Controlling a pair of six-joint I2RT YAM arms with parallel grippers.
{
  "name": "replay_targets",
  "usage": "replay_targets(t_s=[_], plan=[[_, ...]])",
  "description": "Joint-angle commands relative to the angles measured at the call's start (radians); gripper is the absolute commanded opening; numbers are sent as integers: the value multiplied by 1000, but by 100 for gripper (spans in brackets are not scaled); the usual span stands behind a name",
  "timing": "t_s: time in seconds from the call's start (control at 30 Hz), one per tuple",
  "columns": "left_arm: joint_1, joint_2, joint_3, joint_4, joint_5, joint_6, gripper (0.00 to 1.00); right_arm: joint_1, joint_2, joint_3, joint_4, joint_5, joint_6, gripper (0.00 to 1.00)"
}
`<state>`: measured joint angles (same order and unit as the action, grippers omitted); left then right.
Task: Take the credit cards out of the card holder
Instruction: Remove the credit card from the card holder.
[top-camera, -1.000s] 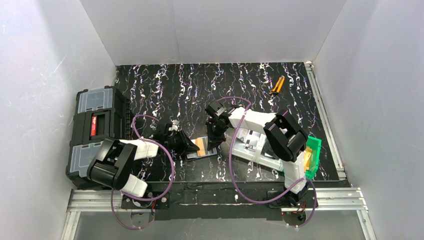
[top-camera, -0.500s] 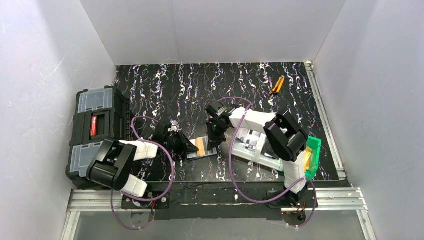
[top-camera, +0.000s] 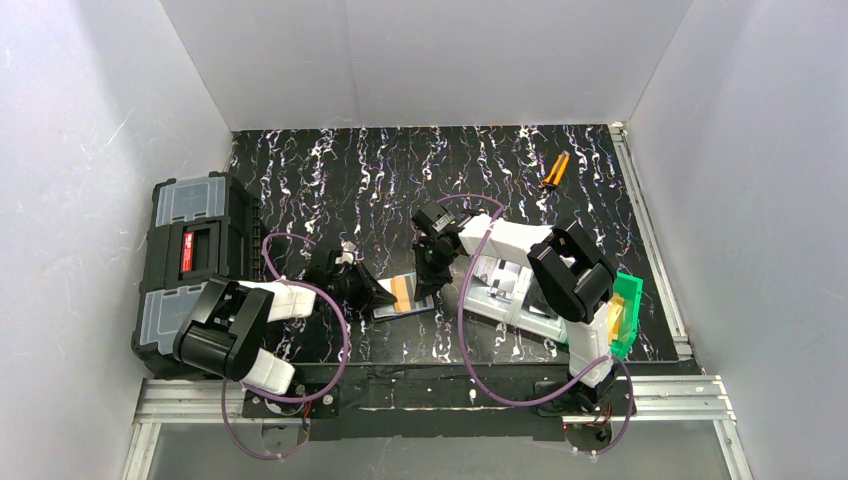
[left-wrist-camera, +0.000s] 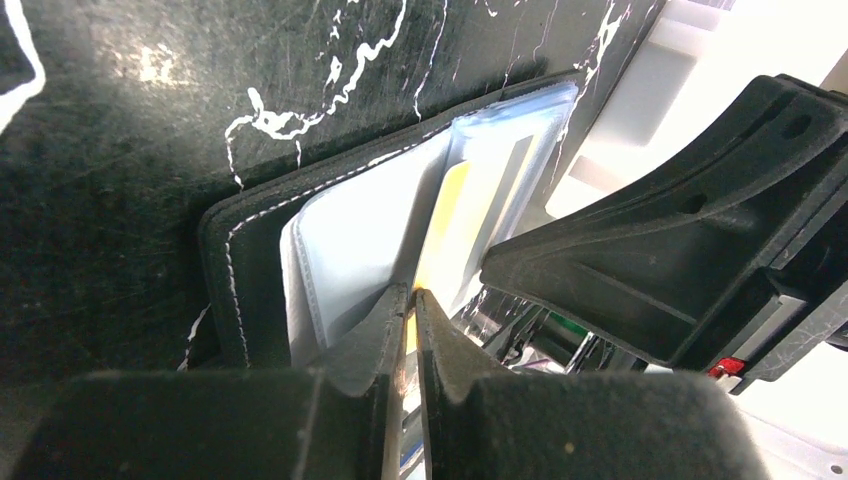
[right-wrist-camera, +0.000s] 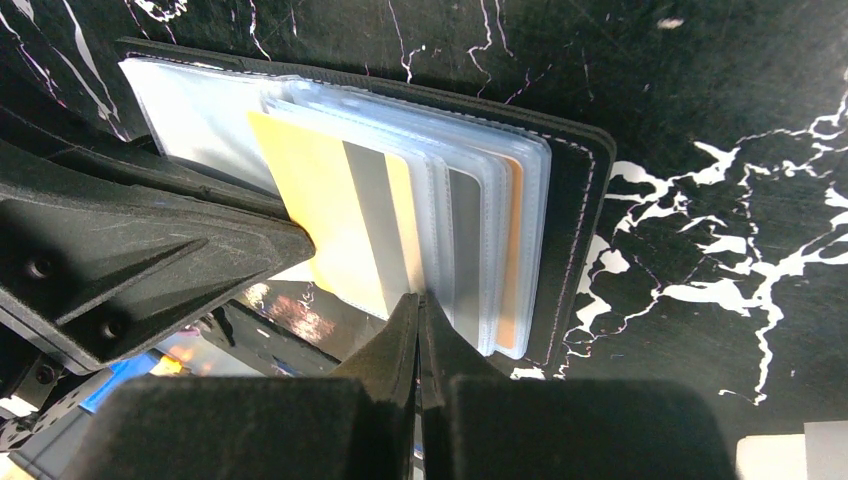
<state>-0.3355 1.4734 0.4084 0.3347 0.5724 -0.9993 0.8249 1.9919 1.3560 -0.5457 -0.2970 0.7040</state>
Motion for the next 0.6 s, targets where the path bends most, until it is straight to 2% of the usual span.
replay_targets(t_s=[0.0, 0.1, 0.33, 0.57], plan=[[6, 0, -15, 28, 25, -4, 3, -1, 85, -62, -45, 141, -30, 1], [4, -3, -4, 5, 17, 1, 0, -4, 87, -60, -51, 145, -31, 1], [6, -83, 58, -271, -117, 108, 0, -17, 81, -69, -51, 150, -28, 1], [10, -139, 90, -402, -188, 145, 0, -26, 78, -76, -47, 149, -27, 1]])
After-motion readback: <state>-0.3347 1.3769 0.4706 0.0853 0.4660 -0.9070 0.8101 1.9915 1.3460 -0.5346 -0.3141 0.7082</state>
